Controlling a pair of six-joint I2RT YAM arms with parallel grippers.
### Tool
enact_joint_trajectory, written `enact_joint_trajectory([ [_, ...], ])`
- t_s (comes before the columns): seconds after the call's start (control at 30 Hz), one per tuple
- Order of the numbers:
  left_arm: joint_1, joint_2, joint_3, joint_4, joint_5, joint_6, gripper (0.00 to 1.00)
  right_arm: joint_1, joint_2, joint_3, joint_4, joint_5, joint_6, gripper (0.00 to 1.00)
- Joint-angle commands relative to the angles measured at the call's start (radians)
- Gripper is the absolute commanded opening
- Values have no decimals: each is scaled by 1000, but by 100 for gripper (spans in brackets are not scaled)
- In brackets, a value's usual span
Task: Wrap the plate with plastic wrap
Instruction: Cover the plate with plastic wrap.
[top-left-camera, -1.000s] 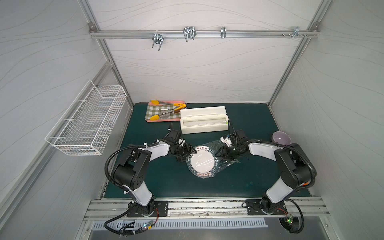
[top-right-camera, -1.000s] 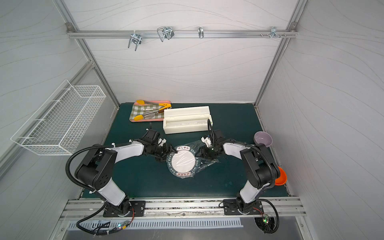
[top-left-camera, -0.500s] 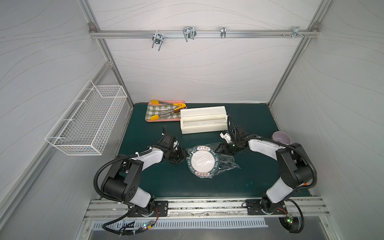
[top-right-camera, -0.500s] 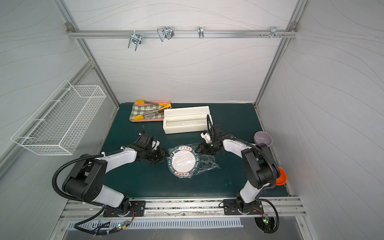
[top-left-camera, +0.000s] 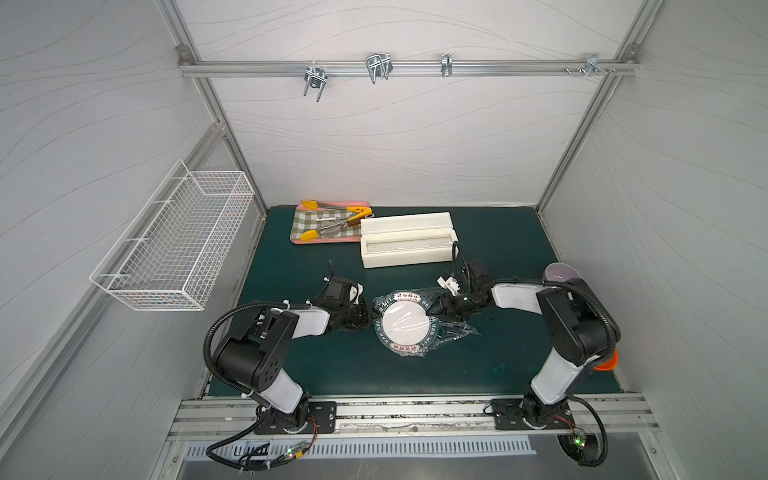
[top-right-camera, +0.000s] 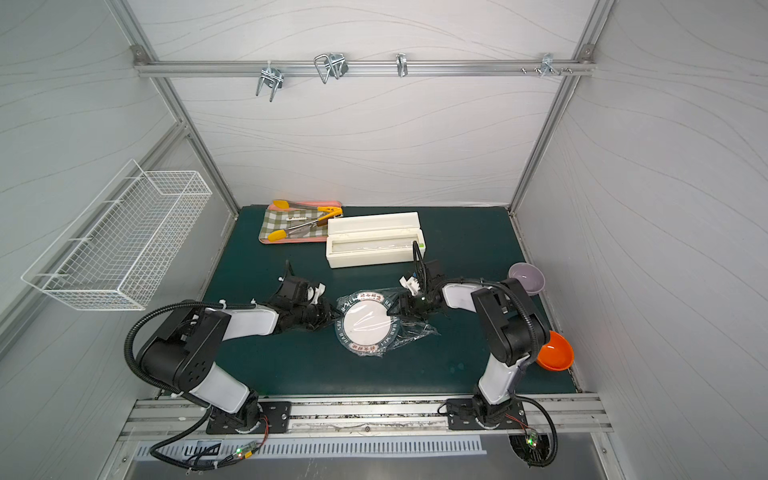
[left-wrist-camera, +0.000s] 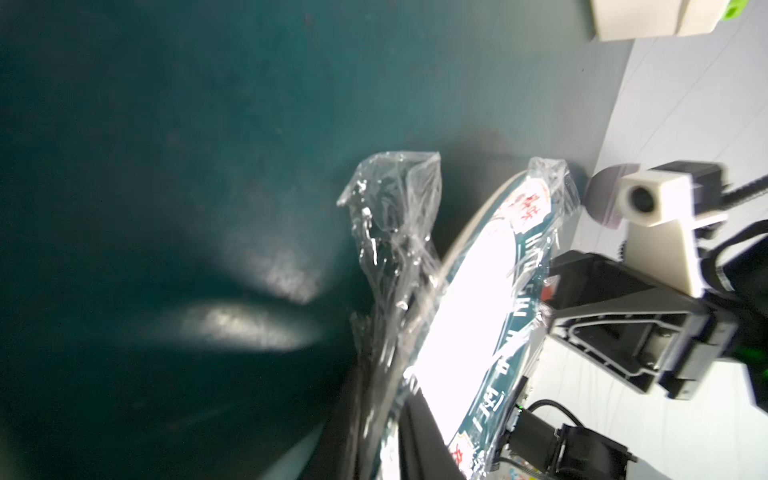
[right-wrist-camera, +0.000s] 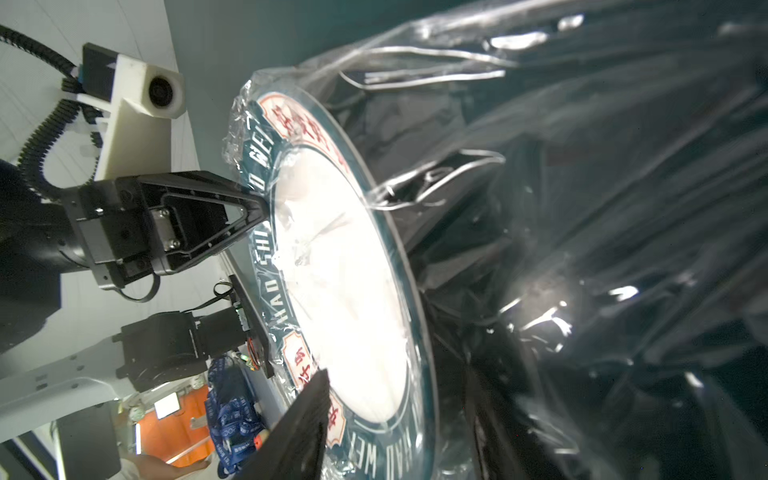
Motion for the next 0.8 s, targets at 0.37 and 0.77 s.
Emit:
enact_joint_trajectory([
  [0.37, -31, 3, -118, 364, -144, -174, 0, 15, 30, -210, 660, -123, 479, 57],
  [0.77, -108, 23, -108, 503, -271, -315, 0, 94, -20, -350, 1005, 27, 706, 99],
])
